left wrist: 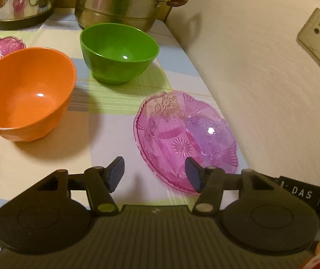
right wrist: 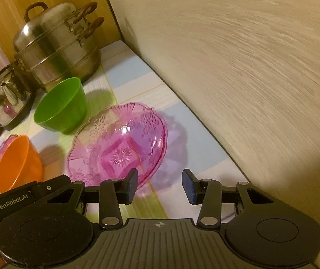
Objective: Organize plates and bowls
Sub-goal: 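Lower both grippers to the rim of the pink plate by the wall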
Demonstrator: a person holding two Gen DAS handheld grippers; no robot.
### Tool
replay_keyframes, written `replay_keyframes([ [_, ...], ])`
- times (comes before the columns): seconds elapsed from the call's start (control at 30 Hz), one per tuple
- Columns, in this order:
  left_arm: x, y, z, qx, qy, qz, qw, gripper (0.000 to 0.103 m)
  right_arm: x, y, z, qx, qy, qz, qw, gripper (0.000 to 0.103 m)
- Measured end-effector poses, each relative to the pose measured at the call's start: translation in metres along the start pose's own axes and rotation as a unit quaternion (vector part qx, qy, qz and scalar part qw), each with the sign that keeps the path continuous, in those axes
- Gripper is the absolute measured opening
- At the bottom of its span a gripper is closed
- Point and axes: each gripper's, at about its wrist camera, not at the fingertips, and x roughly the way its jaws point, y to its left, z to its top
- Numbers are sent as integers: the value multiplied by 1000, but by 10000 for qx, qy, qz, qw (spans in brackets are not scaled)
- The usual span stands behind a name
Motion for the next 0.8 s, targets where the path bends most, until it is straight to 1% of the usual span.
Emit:
replay_keyframes([
  [0.07,7,2,2,-61,23,-10,10000,55,7,0,5,-23,-3,-17,10000,44],
  [0.3,26,11,8,-264,125,-46,9996,49,28,0,17,-188,82,-145,9997,44],
  [0.8,44,13,17,-305,145,-60,9994,34,60,7,26,-420,225,-296,9984,44],
])
